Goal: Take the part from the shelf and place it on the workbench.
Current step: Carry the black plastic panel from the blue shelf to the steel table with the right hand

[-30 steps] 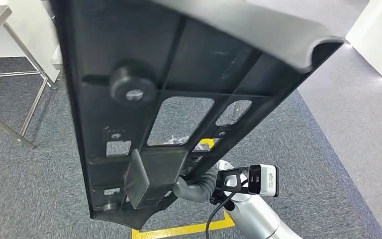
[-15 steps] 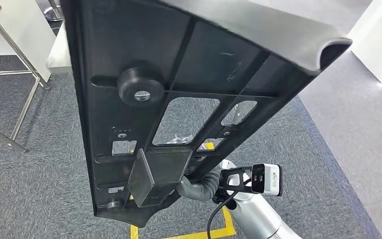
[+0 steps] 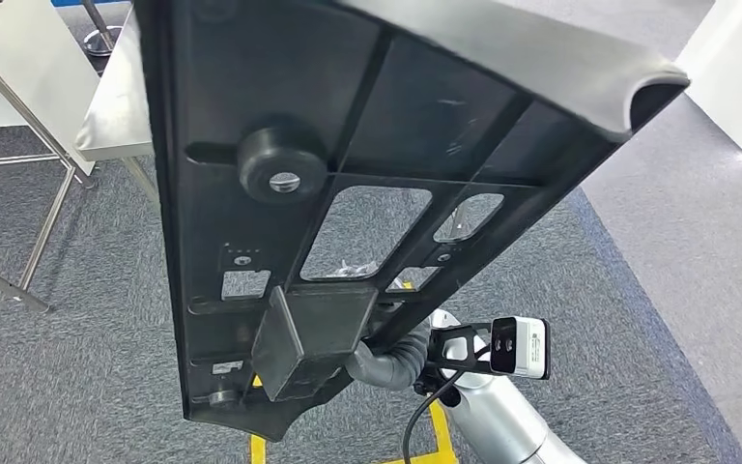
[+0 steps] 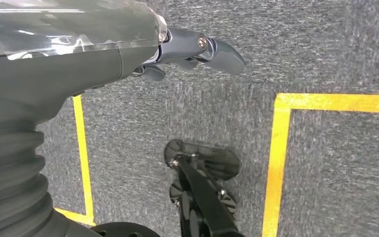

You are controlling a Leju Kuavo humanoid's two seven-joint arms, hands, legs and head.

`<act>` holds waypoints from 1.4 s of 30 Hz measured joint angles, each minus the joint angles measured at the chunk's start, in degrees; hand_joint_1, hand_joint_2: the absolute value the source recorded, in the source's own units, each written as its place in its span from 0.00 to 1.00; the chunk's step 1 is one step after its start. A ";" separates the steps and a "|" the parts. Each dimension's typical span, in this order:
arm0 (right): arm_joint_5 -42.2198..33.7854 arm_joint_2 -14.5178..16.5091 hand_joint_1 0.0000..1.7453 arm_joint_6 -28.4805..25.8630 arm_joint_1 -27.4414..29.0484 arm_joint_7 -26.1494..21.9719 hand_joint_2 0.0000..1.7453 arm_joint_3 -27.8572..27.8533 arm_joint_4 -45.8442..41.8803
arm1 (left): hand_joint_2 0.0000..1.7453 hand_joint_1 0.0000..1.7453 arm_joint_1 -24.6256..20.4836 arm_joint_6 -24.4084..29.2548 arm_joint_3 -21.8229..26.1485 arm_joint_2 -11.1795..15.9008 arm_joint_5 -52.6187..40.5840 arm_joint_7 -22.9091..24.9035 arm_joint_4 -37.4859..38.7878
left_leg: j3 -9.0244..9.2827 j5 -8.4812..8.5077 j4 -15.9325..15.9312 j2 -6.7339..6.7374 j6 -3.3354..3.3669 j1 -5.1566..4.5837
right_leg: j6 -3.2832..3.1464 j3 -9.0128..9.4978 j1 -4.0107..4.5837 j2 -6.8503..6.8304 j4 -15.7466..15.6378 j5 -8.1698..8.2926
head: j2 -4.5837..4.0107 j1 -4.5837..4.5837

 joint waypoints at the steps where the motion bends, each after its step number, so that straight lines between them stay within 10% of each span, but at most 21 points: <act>1: 0.05 0.03 1.00 0.13 0.01 0.00 1.00 -0.10 0.00 | 1.00 0.00 -0.02 -0.01 0.00 0.02 0.00 -0.04 0.00 | 1.79 2.07 -4.01 -0.01 0.20 -0.03 | 0.17 0.39 0.03 0.03 0.00 -0.28 | 0.00 0.01; 3: 0.15 0.09 1.00 0.43 -0.01 0.00 1.00 -0.30 -0.01 | 1.00 0.00 -0.13 -0.03 0.00 0.04 0.00 -0.14 0.00 | 4.37 3.94 -9.66 -0.05 0.83 -0.28 | 0.66 0.73 0.22 0.10 0.09 -0.68 | 0.00 0.01; 8: 0.39 0.22 1.00 0.85 0.01 0.00 1.00 -0.68 -0.13 | 1.00 0.00 -0.15 -0.07 0.01 0.02 0.00 -0.31 0.00 | 5.13 3.68 -11.29 -0.07 2.77 -0.21 | 2.15 0.06 0.30 0.05 1.65 -2.03 | 0.00 0.01; 13: 0.40 0.25 1.00 0.91 0.44 0.00 1.00 -1.04 -0.19 | 1.00 0.00 -0.16 -0.08 0.02 0.02 0.00 -0.42 0.00 | 5.63 3.19 -11.44 -0.01 3.57 -0.21 | 2.65 -9.06 0.11 -0.02 17.20 -7.25 | 0.00 0.02; 18: 0.37 0.30 1.00 0.96 0.50 0.00 1.00 -1.23 -0.20 | 1.00 0.00 -0.15 -0.08 0.02 0.01 0.00 -0.44 0.00 | 6.98 2.00 -11.33 -0.20 2.75 -0.38 | 1.66 -3.20 0.44 -0.13 1.97 1.81 | 0.00 0.01; 23: 0.29 0.56 1.00 1.49 0.69 0.00 1.00 -1.69 -0.38 | 1.00 0.00 -0.20 -0.08 0.02 0.02 0.00 -0.43 0.00 | 7.14 0.68 -10.32 -0.07 1.06 -0.36 | 0.39 -1.55 0.41 0.02 -0.37 1.59 | 0.00 0.00; 28: 0.39 0.77 1.00 1.75 1.22 0.00 1.00 -2.20 -0.54 | 1.00 0.00 -0.02 0.05 0.02 0.03 0.00 -0.43 0.00 | -1.60 -4.46 4.98 -0.02 -0.04 -0.06 | -0.28 0.16 0.21 -0.06 -0.85 0.64 | 0.00 -0.02; 33: 0.43 0.87 1.00 1.87 1.43 0.00 1.00 -2.50 -0.54 | 1.00 0.00 -0.04 0.10 0.02 0.02 0.00 -0.42 0.00 | 3.15 5.13 -8.93 -0.04 0.74 -0.31 | 0.43 2.39 0.39 0.14 -0.71 -1.27 | 0.00 -0.02; 38: 0.91 0.95 1.00 2.55 1.56 0.00 1.00 -3.35 -0.70 | 1.00 0.00 -0.11 0.27 0.02 -0.03 0.00 -0.39 0.00 | 4.59 4.51 -11.42 -0.08 2.65 -0.31 | 1.97 2.46 0.52 0.18 -0.03 -2.55 | 0.00 -0.01; 42: 1.38 1.00 1.00 2.15 1.57 0.00 1.00 -3.84 -0.63 | 1.00 0.00 -0.31 0.27 -0.01 -0.10 0.00 -0.12 0.00 | 5.57 3.77 -11.74 -0.01 3.59 -0.17 | 2.62 -5.44 0.23 0.02 13.44 -7.58 | 0.00 0.00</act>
